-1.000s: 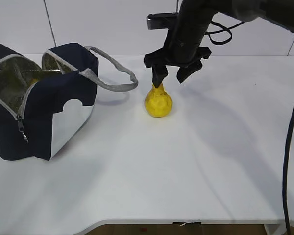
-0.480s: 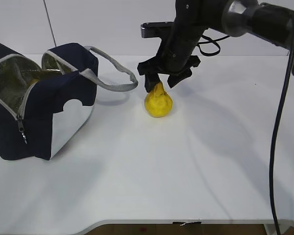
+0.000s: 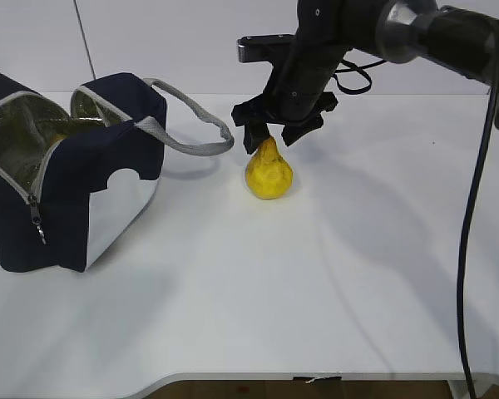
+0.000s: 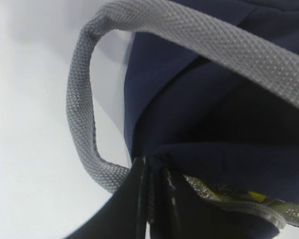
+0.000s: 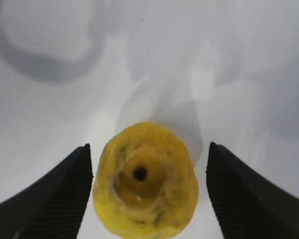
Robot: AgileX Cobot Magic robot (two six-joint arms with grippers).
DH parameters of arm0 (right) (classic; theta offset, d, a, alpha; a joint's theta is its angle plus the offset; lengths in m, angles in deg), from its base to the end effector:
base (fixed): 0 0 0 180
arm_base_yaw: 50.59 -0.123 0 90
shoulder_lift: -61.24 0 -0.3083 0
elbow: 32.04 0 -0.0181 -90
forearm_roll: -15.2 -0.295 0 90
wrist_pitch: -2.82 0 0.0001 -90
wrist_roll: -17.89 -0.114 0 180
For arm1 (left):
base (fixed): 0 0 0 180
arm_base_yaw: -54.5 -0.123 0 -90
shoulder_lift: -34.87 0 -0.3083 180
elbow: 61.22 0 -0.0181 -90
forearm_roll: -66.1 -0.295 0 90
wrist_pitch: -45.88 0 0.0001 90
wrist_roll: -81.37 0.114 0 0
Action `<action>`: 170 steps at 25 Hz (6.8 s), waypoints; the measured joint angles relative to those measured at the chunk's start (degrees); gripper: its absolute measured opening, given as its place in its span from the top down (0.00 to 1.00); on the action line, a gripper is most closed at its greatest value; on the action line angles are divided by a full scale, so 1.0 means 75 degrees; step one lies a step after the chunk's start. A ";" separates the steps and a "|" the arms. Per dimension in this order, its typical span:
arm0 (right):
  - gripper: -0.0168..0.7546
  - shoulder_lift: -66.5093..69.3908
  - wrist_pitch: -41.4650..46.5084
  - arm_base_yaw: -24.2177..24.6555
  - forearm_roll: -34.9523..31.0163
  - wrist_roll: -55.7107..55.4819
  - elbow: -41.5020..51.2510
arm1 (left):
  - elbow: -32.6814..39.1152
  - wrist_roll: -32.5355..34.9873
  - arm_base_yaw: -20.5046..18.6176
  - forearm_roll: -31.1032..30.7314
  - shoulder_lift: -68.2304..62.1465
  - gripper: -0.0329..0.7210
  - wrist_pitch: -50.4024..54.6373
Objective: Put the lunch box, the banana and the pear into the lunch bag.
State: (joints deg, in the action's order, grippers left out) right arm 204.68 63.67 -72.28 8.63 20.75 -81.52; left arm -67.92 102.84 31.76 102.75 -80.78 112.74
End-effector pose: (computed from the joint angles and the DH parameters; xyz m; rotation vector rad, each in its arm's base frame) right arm 0.5456 0.2293 0.2018 -0.5328 2.6628 0.2502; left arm 0.4238 0.1098 0.2281 -0.3560 2.7330 -0.7466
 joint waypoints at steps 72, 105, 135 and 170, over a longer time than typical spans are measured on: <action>0.57 0.0356 -0.1399 -0.0891 -0.5980 0.1715 -0.1167 | 0.0000 0.0568 0.0749 0.1623 0.0000 0.94 0.0018; 0.34 0.0595 0.1470 -0.0877 -0.1697 -0.0584 -0.3654 | 0.0000 0.0619 0.0770 0.1667 0.0000 0.94 0.0031; 0.35 0.0283 0.1499 -0.0877 -0.1145 -0.0126 -0.3210 | 0.0000 0.0619 0.0770 0.1489 0.0000 0.94 0.0004; 0.37 -0.0881 0.0092 -0.0877 -0.1943 0.0186 0.0553 | 0.0000 0.0619 0.0770 0.1455 0.0000 0.94 0.0077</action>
State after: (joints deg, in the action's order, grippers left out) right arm 198.07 64.37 -78.86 -5.94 22.15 -77.37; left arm -67.92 107.48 37.53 113.66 -80.78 113.31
